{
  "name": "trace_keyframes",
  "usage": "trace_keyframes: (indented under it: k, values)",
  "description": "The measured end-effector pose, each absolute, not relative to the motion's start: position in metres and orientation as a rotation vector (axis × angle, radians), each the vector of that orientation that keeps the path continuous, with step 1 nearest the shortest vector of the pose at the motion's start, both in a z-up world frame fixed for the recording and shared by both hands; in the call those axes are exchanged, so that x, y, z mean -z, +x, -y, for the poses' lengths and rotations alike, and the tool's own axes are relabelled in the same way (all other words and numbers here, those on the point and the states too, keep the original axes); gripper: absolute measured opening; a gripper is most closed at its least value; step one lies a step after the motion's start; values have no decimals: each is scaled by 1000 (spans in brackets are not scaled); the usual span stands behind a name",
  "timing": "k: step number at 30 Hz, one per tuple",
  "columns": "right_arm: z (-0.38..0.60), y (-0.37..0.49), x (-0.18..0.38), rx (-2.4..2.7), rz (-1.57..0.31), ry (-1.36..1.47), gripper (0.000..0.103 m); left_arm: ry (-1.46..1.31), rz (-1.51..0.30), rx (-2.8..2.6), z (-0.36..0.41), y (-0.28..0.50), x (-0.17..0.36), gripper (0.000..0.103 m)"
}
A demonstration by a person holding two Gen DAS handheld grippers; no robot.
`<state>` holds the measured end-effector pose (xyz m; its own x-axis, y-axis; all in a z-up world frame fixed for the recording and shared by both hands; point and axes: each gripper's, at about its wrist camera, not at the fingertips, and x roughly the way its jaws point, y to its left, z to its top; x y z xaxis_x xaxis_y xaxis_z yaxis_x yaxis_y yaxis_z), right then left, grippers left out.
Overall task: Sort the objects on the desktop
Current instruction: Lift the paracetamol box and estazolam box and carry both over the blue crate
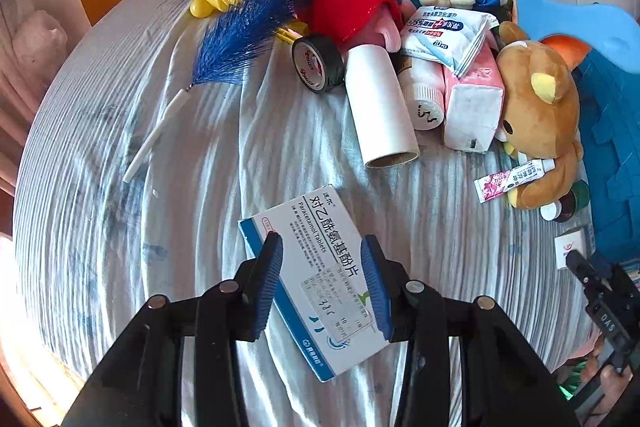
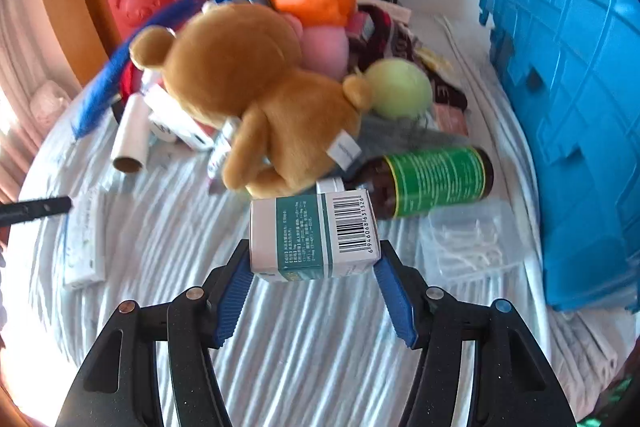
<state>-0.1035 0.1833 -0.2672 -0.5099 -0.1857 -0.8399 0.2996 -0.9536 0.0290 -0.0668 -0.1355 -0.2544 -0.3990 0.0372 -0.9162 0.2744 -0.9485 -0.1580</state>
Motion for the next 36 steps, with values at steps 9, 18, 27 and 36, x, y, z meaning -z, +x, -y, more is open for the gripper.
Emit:
trace_keyframes:
  k: [9, 18, 27, 36]
  values:
    - [-192, -113, 294, 2397, -223, 1447, 61, 1678, -252, 2223, 101, -80, 289, 79]
    - [-193, -118, 308, 2310, -257, 1451, 75, 1615, -521, 2070, 127, -66, 314, 102]
    - [-195, -116, 318, 2297, -256, 1489, 59, 1595, -395, 2208, 108, -68, 302, 73]
    - [-176, -112, 248, 2457, -265, 1219, 58, 1297, -165, 2490, 80, -71, 212, 73]
